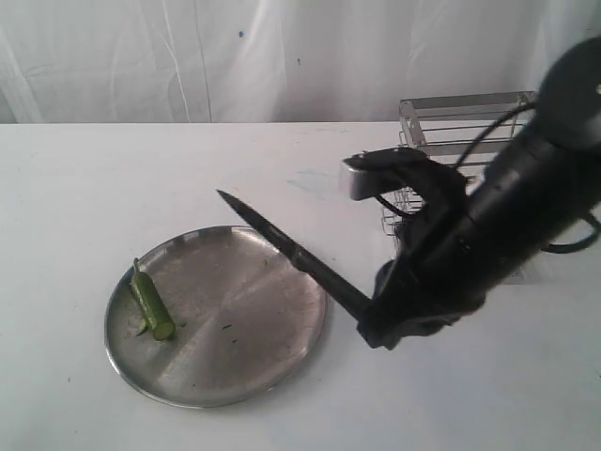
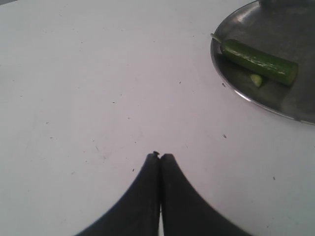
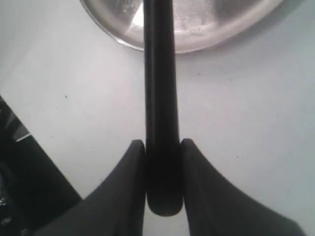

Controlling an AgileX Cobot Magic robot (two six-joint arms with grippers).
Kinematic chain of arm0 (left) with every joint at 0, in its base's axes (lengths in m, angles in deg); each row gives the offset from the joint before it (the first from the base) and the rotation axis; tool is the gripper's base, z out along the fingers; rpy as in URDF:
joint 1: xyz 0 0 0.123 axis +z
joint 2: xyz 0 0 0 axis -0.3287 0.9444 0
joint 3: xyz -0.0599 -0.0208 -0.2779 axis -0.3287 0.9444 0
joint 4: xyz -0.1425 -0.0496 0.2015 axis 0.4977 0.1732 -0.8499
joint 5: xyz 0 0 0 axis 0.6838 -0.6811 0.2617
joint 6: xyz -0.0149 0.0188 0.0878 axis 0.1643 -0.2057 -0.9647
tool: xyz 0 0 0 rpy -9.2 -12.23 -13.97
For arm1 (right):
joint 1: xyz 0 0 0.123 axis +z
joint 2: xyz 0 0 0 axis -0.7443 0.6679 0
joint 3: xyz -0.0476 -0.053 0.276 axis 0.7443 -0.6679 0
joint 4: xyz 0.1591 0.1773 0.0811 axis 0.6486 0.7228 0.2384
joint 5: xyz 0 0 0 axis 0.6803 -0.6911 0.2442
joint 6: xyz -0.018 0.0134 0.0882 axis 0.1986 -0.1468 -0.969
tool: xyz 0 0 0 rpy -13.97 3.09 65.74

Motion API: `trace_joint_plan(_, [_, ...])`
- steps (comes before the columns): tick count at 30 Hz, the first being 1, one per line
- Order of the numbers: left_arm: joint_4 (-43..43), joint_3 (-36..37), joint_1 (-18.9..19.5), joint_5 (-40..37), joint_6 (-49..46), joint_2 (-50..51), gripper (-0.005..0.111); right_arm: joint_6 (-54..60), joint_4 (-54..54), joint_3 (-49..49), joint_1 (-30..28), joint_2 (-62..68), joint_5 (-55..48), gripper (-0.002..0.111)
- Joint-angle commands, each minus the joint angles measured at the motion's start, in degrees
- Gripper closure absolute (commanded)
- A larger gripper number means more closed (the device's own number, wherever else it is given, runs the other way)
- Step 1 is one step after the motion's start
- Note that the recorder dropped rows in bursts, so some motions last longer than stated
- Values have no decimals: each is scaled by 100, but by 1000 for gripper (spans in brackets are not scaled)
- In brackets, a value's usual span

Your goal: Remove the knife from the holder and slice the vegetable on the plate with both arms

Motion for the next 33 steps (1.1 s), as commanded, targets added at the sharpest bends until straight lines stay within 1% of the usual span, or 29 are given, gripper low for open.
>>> trace_joint_plan(1, [-96,3,-27,16,-181,-21,107,-1253,-1171,-909,280,-1507,1181,108])
trace_joint_plan(3, [-390,3,-27,44,-656,-21,107,-1805,-1918,-1170,310,-2047,1597,108])
trace_joint_plan(5, [-512,3,-27,105,-1082,-21,107,-2079,-2483,-1347,310,-2474,1725,108])
trace_joint_plan(7, [-512,3,-27,182,-1191,-21,107,-2148,-2670,-1427,310,-2709,1596,108])
trace_joint_plan(9, [-512,3,-27,340,-1205,-21,107,-2158,-2582,-1497,310,-2823,1507,108])
trace_joint_plan(10, [-343,3,-27,514,-1042,-21,107,-2150,-2413,-1544,310,-2840,1507,108])
trace_joint_plan(12, [1058,3,-27,756,-43,-21,107,-2113,-2007,-1608,310,-2808,1616,108])
trace_joint_plan(13, [1729,3,-27,935,269,-21,107,-2080,-1877,-1639,310,-2777,1706,108])
trace_joint_plan(15, [2505,3,-27,1293,419,-21,107,-1996,-1833,-1706,310,-2628,1928,108])
trace_joint_plan(17, [3134,3,-27,1352,456,-21,107,-1996,-1833,-1767,310,-2452,2114,108])
trace_joint_plan(19, [3391,3,-27,1353,456,-21,107,-2036,-1627,-1778,310,-2237,2138,108])
trace_joint_plan(21, [3418,3,-27,1449,456,-21,107,-1995,-1198,-1766,310,-2100,2122,108])
trace_joint_plan(24, [3449,3,-27,1856,500,-21,107,-1969,-1018,-1766,310,-2065,2256,108])
trace_joint_plan(27, [3842,3,-27,2828,1110,-21,107,-1991,-900,-1766,310,-2045,2392,108])
trace_joint_plan(28, [3931,3,-27,3258,1446,-21,107,-1989,-843,-1777,310,-2036,2515,108])
trace_joint_plan(30, [3956,3,-27,4167,2176,-21,107,-1908,-853,-1868,310,-2036,2850,108])
trace_joint_plan(32, [3927,3,-27,5327,2615,-21,107,-1745,-854,-1968,310,-2009,3146,108])
trace_joint_plan(33, [3795,-70,-27,5739,2837,-21,107,-1746,-854,-1993,310,-1967,3171,108])
